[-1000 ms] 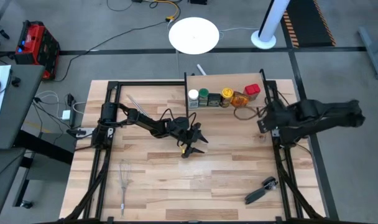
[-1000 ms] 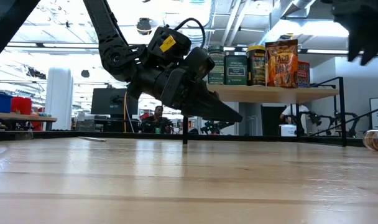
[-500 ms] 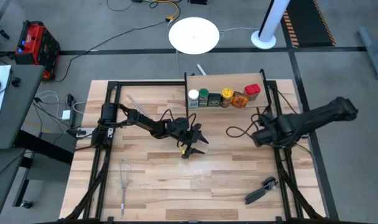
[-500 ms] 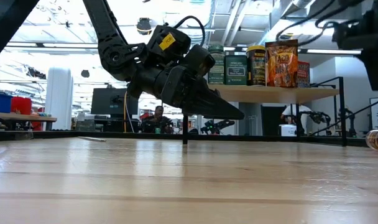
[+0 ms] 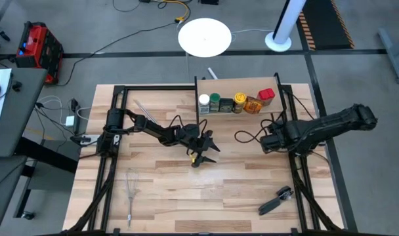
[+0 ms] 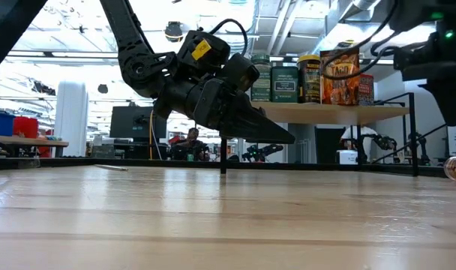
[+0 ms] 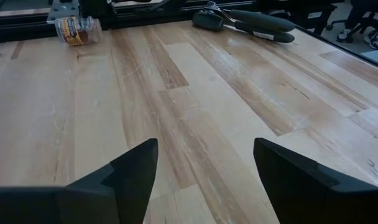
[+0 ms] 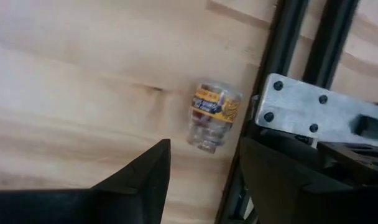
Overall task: Shelf spices
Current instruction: Put the transparent seasoning bottle on the shelf
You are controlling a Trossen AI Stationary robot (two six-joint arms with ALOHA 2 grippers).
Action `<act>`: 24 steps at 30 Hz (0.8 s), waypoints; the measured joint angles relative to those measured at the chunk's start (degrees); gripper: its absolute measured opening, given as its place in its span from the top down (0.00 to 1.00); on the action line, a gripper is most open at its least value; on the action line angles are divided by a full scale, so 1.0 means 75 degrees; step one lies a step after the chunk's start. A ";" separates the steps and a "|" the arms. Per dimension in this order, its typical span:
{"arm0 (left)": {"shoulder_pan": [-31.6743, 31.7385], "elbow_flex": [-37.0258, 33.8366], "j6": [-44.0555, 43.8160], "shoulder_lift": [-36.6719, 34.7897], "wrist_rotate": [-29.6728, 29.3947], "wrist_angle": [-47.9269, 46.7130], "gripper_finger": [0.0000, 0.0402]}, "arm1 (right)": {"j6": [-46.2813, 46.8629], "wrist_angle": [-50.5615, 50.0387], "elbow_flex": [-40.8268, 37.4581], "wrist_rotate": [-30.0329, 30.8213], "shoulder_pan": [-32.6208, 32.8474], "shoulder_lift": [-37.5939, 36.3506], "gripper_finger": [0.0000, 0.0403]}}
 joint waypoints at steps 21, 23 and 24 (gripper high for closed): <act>0.0000 0.0000 0.0176 0.0000 -0.0005 -0.0037 0.36 | -0.1781 -0.0129 0.0000 -0.1662 -0.2169 0.2532 0.88; 0.0000 0.0000 0.0216 0.0000 -0.0005 -0.0109 0.36 | -0.2036 -0.0090 0.0000 -0.1528 -0.2205 0.2792 0.95; 0.0000 0.0000 0.0246 0.0000 -0.0006 -0.0177 0.36 | -0.2108 -0.0023 0.0000 -0.1509 -0.2193 0.2906 0.97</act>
